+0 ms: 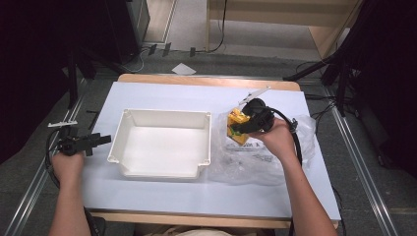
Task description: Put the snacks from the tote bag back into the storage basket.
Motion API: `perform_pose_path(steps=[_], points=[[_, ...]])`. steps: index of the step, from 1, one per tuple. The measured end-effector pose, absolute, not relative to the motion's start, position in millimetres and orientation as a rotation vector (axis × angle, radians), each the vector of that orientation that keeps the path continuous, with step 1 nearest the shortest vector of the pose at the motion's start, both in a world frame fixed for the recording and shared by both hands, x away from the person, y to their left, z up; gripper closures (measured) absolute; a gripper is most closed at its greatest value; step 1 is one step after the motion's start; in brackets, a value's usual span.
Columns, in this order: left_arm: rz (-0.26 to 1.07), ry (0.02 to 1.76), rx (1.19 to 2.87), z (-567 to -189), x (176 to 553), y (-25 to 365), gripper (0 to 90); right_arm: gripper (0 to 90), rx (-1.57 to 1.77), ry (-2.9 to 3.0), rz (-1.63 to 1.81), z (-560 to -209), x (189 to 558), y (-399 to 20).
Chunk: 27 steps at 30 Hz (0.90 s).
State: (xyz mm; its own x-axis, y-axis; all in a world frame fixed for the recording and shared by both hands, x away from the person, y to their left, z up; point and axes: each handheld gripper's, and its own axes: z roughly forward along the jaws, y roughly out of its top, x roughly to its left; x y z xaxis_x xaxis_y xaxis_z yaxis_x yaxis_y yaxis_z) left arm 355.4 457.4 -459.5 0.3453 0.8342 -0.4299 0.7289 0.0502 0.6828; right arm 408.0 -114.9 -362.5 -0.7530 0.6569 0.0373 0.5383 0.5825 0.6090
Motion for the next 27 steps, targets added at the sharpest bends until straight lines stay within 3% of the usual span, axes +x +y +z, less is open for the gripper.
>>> perform_pose_path(steps=[27], points=[[0.185,1.366,1.689,-452.9,350.9,458.2,24.9,51.8,0.948,2.668,0.910,-339.4,417.8,-94.4]])
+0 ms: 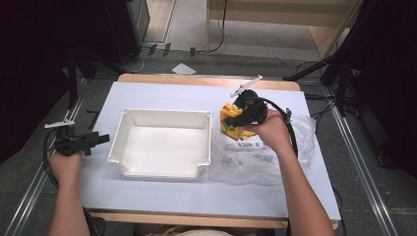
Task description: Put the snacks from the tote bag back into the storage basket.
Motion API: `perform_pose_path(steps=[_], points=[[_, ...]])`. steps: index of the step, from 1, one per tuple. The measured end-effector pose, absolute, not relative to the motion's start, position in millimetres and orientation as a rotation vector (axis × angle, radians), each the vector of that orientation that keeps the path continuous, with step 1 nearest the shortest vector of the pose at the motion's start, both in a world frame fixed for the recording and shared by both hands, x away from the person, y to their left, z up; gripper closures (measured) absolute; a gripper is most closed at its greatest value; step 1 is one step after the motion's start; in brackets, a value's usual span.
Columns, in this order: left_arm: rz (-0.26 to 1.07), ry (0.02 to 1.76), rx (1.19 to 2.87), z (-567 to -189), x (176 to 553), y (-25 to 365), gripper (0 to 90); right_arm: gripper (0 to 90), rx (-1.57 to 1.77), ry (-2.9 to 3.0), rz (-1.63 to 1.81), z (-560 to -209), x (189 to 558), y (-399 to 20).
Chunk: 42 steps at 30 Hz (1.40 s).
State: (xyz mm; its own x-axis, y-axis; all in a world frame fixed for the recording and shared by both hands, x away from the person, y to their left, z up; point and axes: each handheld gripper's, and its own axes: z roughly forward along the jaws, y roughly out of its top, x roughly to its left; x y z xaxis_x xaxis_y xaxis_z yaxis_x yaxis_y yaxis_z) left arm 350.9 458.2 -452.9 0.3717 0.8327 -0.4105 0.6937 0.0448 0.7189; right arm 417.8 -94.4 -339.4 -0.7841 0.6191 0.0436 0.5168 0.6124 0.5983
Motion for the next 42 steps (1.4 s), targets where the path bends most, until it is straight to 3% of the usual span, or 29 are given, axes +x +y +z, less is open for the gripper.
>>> perform_pose_path(steps=[42], points=[[0.165,1.375,1.724,-455.4,335.8,461.9,25.1,51.8,0.836,2.681,0.984,-318.0,422.3,-75.5]])
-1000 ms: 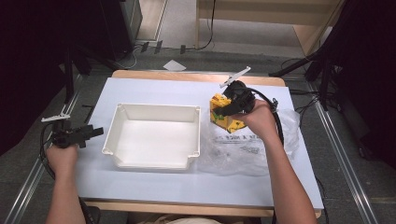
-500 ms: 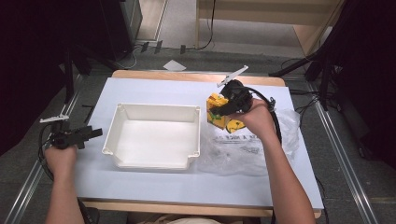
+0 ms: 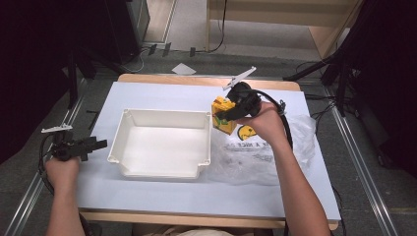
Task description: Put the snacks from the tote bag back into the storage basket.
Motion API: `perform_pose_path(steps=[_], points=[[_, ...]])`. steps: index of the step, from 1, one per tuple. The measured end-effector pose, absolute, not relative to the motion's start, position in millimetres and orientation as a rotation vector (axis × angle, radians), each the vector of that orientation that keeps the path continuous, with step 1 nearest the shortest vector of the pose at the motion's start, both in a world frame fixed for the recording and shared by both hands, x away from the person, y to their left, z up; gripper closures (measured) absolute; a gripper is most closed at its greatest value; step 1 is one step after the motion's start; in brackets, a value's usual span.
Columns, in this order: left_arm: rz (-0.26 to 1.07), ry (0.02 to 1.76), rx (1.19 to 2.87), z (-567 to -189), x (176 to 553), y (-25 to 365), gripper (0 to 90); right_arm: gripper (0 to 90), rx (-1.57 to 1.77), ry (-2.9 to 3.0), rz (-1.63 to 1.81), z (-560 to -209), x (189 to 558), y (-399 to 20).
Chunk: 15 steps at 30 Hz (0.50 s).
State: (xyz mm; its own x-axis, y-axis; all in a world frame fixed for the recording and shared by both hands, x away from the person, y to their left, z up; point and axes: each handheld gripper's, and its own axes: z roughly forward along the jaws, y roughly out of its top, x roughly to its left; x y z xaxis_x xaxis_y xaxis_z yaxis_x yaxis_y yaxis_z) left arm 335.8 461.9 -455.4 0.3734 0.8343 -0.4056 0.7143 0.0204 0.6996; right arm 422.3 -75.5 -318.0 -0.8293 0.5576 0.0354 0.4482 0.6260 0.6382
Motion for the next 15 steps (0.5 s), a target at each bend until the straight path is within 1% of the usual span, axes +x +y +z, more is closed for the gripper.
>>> perform_pose_path(steps=[15], points=[[0.176,1.392,1.715,-455.9,325.3,466.7,25.0,51.8,0.779,2.688,1.019,-310.1,421.0,-62.9]])
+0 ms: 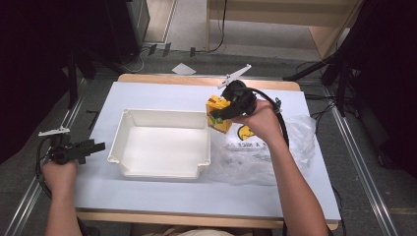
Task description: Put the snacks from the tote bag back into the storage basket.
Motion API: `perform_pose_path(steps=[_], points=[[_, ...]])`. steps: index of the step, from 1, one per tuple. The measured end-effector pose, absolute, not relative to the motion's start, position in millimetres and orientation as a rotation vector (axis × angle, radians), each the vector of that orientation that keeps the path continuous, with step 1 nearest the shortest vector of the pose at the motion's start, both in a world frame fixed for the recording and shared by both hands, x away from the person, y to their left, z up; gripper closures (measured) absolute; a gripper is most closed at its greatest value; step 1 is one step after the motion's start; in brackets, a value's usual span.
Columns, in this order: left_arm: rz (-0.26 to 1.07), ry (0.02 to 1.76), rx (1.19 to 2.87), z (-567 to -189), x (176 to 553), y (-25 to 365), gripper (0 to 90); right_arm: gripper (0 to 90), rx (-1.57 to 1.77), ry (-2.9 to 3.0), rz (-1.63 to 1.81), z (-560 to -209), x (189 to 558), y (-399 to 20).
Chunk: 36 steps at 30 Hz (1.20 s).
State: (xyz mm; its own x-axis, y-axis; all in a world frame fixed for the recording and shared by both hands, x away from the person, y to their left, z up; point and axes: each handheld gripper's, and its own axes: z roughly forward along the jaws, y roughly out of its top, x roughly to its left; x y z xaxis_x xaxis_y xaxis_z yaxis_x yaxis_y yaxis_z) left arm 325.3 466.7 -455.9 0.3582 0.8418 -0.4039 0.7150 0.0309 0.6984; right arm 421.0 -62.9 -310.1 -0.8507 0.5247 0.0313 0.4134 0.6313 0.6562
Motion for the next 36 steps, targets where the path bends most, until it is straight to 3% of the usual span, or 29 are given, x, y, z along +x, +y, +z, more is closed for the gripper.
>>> perform_pose_path(steps=[36], points=[[0.185,1.399,1.703,-455.9,322.1,469.1,25.0,51.9,0.604,2.728,1.081,-306.5,417.2,-12.2]])
